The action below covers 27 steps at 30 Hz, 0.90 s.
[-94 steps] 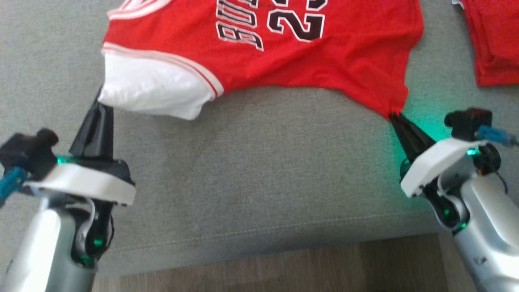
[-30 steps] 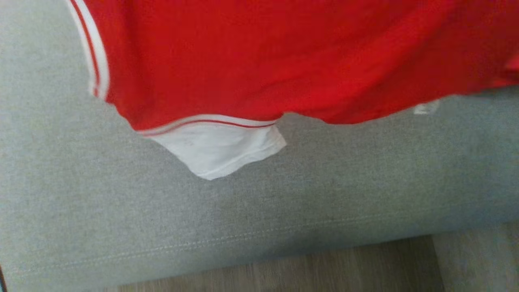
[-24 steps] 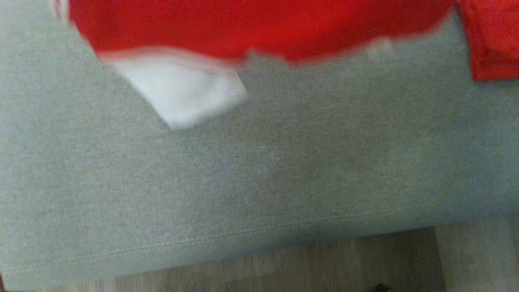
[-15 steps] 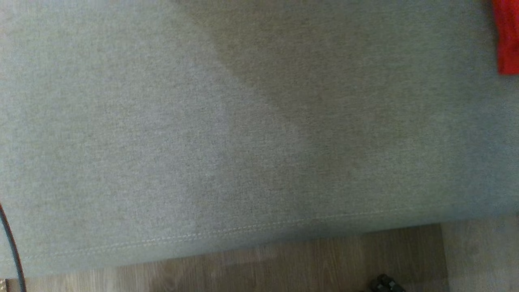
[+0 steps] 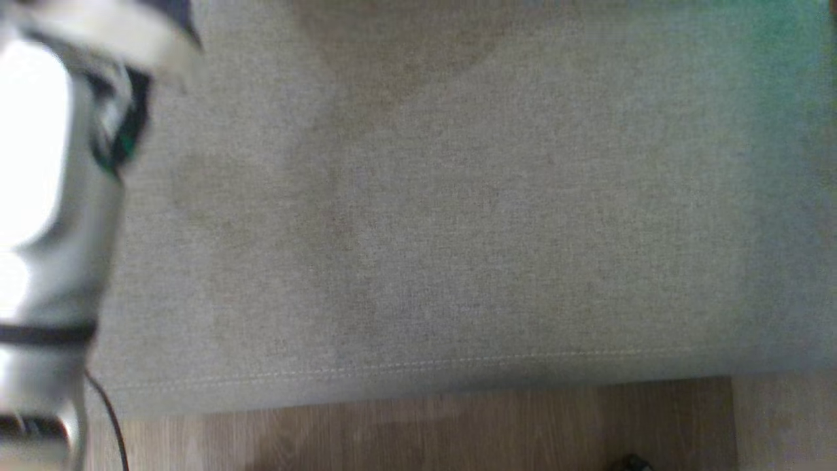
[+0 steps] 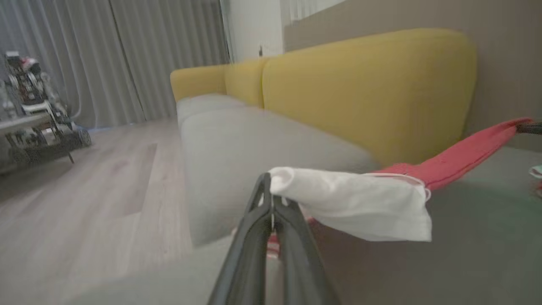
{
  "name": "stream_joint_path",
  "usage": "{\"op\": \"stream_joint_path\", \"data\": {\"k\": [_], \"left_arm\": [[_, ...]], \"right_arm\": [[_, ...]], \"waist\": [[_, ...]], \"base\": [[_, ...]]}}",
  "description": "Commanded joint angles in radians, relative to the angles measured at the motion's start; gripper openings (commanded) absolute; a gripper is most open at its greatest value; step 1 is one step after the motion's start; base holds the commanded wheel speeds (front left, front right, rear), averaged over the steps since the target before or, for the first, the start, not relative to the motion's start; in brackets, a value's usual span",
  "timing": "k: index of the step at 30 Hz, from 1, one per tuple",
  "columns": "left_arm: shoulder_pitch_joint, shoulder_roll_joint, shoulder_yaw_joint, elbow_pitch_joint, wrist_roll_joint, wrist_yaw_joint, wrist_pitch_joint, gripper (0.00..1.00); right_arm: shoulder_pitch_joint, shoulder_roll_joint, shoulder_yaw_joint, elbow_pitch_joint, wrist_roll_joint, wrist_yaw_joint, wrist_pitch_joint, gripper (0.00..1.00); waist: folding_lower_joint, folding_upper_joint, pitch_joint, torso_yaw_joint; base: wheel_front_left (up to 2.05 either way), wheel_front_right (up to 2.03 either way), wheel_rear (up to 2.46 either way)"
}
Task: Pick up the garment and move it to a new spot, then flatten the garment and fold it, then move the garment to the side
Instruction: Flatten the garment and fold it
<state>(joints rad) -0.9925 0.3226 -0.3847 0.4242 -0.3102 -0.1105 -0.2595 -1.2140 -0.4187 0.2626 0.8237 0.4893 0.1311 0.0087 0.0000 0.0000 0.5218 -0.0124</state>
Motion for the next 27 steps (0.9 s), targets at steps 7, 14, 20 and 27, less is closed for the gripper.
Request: {"op": "stream_joint_path", "data": {"k": [7, 14, 20, 27], "left_arm": [[0.403, 0.060, -0.001, -0.128, -0.143, -0.015, -0.002, 0.00], [0.696, 0.077, 0.008, -0.259, -0.230, 0.021, 0.020, 0.00], [0.924, 0.086, 0.014, -0.466, -0.270, 0.108, 0.061, 0.00], [1.072, 0.103, 0.012, -0.663, -0.302, 0.183, 0.140, 0.00]], "right_arm": [[0.365, -0.085, 0.057, -0.074, 0.154, 0.000, 0.068, 0.00], [0.629, -0.123, 0.028, -0.206, 0.231, 0.000, 0.082, 0.00], [0.878, -0.115, -0.071, -0.372, 0.232, 0.000, 0.106, 0.00], [1.092, -0.075, -0.264, -0.610, 0.164, 0.000, 0.181, 0.00]], "waist": [[0.0000, 0.0000, -0.125, 0.007], [0.0000, 0.0000, -0.200, -0.005], [0.0000, 0.0000, -0.252, -0.011], [0.0000, 0.0000, -0.253, -0.021]], "base": [[0.00, 0.00, 0.00], [0.00, 0.00, 0.00], [0.00, 0.00, 0.00], [0.00, 0.00, 0.00]]}}
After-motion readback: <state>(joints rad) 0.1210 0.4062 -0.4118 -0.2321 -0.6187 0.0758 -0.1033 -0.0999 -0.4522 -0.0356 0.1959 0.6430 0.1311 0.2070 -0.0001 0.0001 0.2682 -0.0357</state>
